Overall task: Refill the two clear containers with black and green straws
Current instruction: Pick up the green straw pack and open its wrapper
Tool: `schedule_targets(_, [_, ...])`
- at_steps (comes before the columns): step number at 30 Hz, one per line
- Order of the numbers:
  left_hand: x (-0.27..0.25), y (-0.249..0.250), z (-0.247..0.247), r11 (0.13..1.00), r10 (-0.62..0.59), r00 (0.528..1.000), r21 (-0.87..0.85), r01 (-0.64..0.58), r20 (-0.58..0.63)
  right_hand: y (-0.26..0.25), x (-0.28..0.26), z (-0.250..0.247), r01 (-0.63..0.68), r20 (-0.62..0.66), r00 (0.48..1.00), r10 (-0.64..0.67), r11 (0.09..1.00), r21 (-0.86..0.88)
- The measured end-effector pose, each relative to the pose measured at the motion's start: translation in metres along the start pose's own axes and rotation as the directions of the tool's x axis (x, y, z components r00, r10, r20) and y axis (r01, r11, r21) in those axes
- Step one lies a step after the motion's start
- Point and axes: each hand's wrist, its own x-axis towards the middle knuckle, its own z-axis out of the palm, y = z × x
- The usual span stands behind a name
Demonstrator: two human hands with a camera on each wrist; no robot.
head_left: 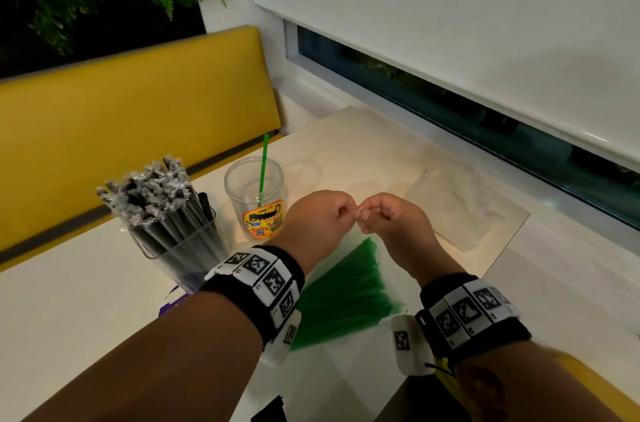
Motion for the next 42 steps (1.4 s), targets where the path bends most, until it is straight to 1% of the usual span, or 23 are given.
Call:
schedule_targets(2, [-0.001,0.001,-0.004,0.993,0.015,0.999,0.113,-0.018,0.03,-0.003,-0.001,0.001,0.036,-0.066,0.997,-0.04,0.998,-0.059])
schedule_targets(4, [-0.006,-0.004,-0.011,0.978,0.014,0.998,0.207,-0.026,0.061,-0.004,0.0,-0.001,0.045,-0.184,0.981,-0.06,0.995,-0.087])
schedule_targets(6, [-0.018,-0.021,-0.02,0.97,-0.015,0.992,0.242,-0.016,0.127,-0.001,0.005,-0.009,0.021,-0.313,0.949,-0.032,0.999,-0.038])
schedule_targets(8, [-0.033,-0.042,-0.031,0.962,-0.089,0.968,0.271,0.023,0.236,0.006,0.013,-0.017,-0.023,-0.38,0.925,0.024,1.0,0.007])
schedule_targets(10, [-0.045,-0.057,-0.042,0.925,-0.205,0.902,0.375,0.053,0.38,0.013,0.019,-0.019,-0.068,-0.398,0.916,0.052,0.997,-0.025])
schedule_targets(13, [-0.056,-0.074,-0.06,0.816,-0.424,0.729,0.576,0.05,0.537,0.024,0.028,-0.016,-0.161,-0.457,0.883,0.11,0.984,-0.075])
schedule_targets(14, [-0.061,-0.081,-0.066,0.763,-0.487,0.682,0.646,0.028,0.546,0.027,0.03,-0.019,-0.199,-0.5,0.855,0.141,0.978,-0.064])
schedule_targets(16, [-0.074,-0.097,-0.072,0.649,-0.593,0.618,0.761,-0.013,0.516,0.031,0.035,-0.03,-0.257,-0.59,0.786,0.182,0.965,-0.045])
schedule_targets(17, [-0.08,-0.103,-0.071,0.614,-0.619,0.592,0.788,-0.045,0.515,0.033,0.037,-0.035,-0.268,-0.6,0.778,0.188,0.962,-0.046])
schedule_targets(18, [-0.083,-0.107,-0.069,0.605,-0.61,0.591,0.792,-0.084,0.528,0.032,0.038,-0.038,-0.27,-0.58,0.792,0.191,0.961,-0.052])
schedule_targets(20, [-0.082,-0.102,-0.061,0.663,-0.534,0.628,0.741,-0.105,0.567,0.031,0.038,-0.034,-0.263,-0.487,0.853,0.189,0.961,-0.088])
schedule_targets(23, [-0.07,-0.079,-0.048,0.771,-0.377,0.741,0.632,-0.081,0.555,0.031,0.034,-0.021,-0.254,-0.397,0.902,0.171,0.953,-0.166])
schedule_targets(26, [-0.063,-0.071,-0.036,0.851,-0.295,0.89,0.519,0.079,0.349,0.031,0.025,-0.016,-0.218,-0.369,0.924,0.1,0.931,-0.294])
schedule_targets(28, [-0.062,-0.07,-0.025,0.89,-0.241,0.945,0.438,0.125,0.219,0.031,0.019,-0.011,-0.142,-0.322,0.947,-0.003,0.894,-0.425])
schedule_targets(30, [-0.061,-0.069,-0.008,0.933,-0.223,0.951,0.33,0.145,0.212,0.033,0.014,-0.003,-0.091,-0.263,0.964,-0.05,0.863,-0.497])
schedule_targets(32, [-0.061,-0.073,0.013,0.957,-0.265,0.93,0.19,0.221,0.254,0.036,0.01,0.003,-0.109,-0.243,0.97,-0.016,0.865,-0.49])
schedule_targets(34, [-0.064,-0.078,0.029,0.945,-0.323,0.903,0.146,0.292,0.283,0.04,0.002,0.008,-0.112,-0.252,0.967,-0.028,0.844,-0.524])
schedule_targets(36, [-0.069,-0.082,0.038,0.954,-0.293,0.918,0.148,0.262,0.266,0.04,-0.007,0.013,-0.02,-0.229,0.948,-0.221,0.677,-0.735])
schedule_targets(37, [-0.071,-0.083,0.039,0.96,-0.261,0.929,0.17,0.222,0.263,0.037,-0.011,0.018,0.059,-0.167,0.928,-0.332,0.574,-0.817])
schedule_targets(38, [-0.071,-0.084,0.04,0.962,-0.238,0.932,0.197,0.188,0.274,0.034,-0.014,0.025,0.154,-0.063,0.913,-0.404,0.484,-0.861])
schedule_targets(39, [-0.071,-0.086,0.04,0.966,-0.217,0.932,0.203,0.161,0.291,0.03,-0.016,0.032,0.275,0.093,0.906,-0.412,0.409,-0.87])
schedule_targets(40, [-0.07,-0.089,0.04,0.971,-0.195,0.932,0.195,0.139,0.307,0.03,-0.018,0.04,0.405,0.277,0.892,-0.356,0.364,-0.839])
schedule_targets(42, [-0.069,-0.095,0.041,0.977,-0.151,0.932,0.192,0.091,0.329,0.033,-0.02,0.053,0.565,0.556,0.819,-0.142,0.367,-0.739])
